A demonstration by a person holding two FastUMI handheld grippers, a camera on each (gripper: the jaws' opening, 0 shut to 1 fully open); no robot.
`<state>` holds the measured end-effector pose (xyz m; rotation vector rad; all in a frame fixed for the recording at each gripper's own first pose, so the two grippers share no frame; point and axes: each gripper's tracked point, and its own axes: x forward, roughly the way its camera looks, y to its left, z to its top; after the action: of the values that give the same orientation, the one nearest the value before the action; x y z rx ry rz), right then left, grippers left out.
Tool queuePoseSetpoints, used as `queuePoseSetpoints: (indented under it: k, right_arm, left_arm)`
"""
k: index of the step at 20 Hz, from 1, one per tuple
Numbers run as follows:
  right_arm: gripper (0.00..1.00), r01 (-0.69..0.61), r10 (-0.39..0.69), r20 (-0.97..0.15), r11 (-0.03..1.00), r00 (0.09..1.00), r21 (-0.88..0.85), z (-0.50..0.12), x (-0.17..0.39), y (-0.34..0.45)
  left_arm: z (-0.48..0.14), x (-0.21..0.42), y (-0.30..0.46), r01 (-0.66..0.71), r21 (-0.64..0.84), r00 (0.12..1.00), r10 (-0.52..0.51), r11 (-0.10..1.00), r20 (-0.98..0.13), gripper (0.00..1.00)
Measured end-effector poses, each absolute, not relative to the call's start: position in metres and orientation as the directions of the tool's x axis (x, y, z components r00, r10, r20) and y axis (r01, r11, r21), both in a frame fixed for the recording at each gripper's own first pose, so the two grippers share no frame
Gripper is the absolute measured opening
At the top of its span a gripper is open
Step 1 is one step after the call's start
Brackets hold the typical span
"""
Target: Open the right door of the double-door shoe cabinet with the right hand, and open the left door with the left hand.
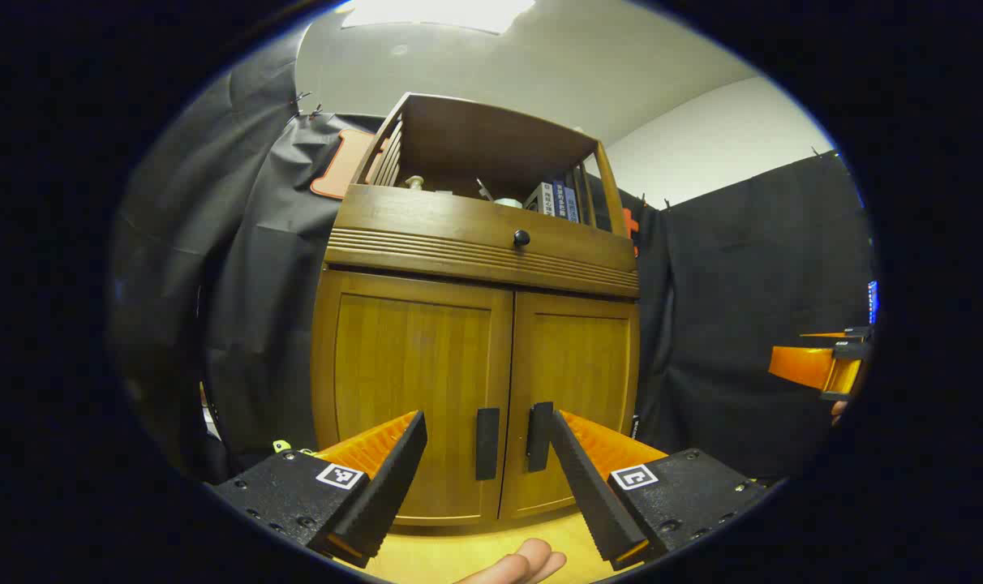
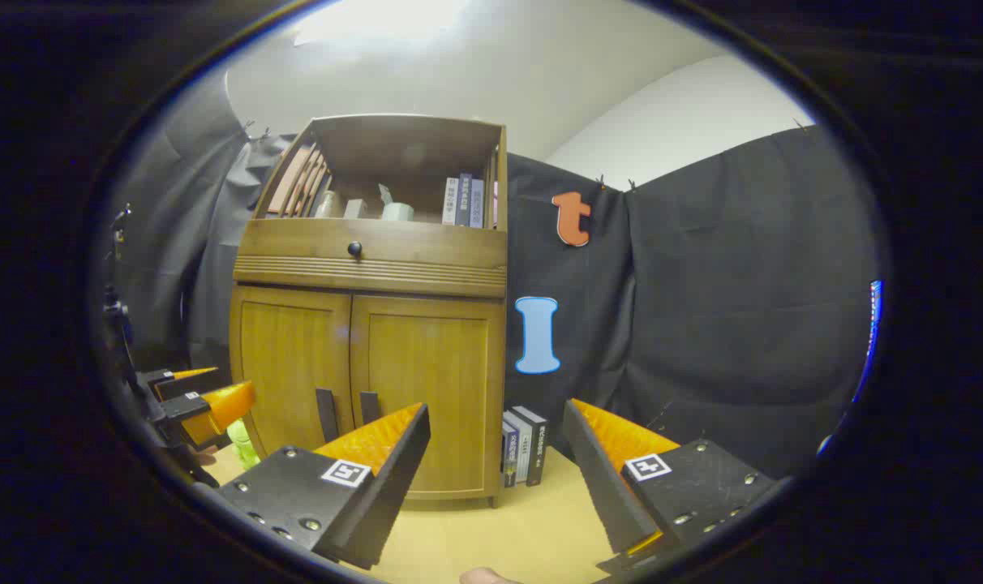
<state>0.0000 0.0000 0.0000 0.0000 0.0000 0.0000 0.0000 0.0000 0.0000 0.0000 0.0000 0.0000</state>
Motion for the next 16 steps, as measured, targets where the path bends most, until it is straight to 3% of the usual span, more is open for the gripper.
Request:
queuePoseSetpoints:
  k: [1, 2, 4, 9, 10, 12, 13, 15, 16]
  right_arm:
    - [0.94, -0.001, 0.001, 0.014, 1.000, 1.000, 0.007, 0.006, -0.002, 0.002]
    - [0.98, -0.004, 0.004, 0.024, 1.000, 1.000, 0.011, 0.009, -0.004, 0.002]
    - [0.98, -0.005, 0.004, 0.037, 1.000, 0.999, 0.029, 0.014, -0.006, 0.003]
    - [0.94, -0.026, 0.026, 0.035, 0.999, 0.999, 0.025, 0.016, -0.007, 0.010]
    - [0.98, -0.028, 0.027, 0.033, 0.999, 0.999, 0.019, 0.016, -0.006, 0.012]
    - [0.93, -0.035, 0.034, 0.034, 0.999, 0.999, 0.019, 0.017, -0.004, 0.014]
    - [0.98, -0.042, 0.041, 0.035, 0.999, 0.999, 0.015, 0.017, -0.001, 0.017]
    - [0.98, -0.047, 0.047, 0.037, 0.999, 0.998, 0.007, 0.019, 0.005, 0.018]
    - [0.94, -0.042, 0.042, 0.027, 0.999, 0.999, 0.001, 0.016, 0.009, 0.017]
  left_arm:
    - [0.003, 0.001, 0.002, -0.006, 0.002, 1.000, 0.006, 1.000, 0.013, 0.91]
    - [0.007, 0.001, 0.008, -0.022, 0.004, 0.999, 0.022, 1.000, 0.023, 0.95]
    - [0.008, 0.000, 0.018, -0.058, -0.006, 0.998, 0.058, 0.998, 0.030, 0.91]
    - [0.009, -0.001, 0.020, -0.044, 0.001, 0.998, 0.044, 0.999, 0.040, 0.95]
    - [0.012, -0.002, 0.022, -0.054, -0.006, 0.997, 0.054, 0.999, 0.048, 0.95]
    - [0.018, -0.004, 0.024, -0.059, -0.016, 0.996, 0.060, 0.998, 0.072, 0.91]
    - [0.020, -0.005, 0.023, -0.051, -0.018, 0.996, 0.053, 0.999, 0.075, 0.91]
    - [0.021, -0.007, 0.023, -0.044, -0.031, 0.996, 0.046, 0.999, 0.078, 0.91]
    - [0.022, -0.007, 0.025, -0.044, -0.035, 0.996, 0.046, 0.998, 0.079, 0.95]
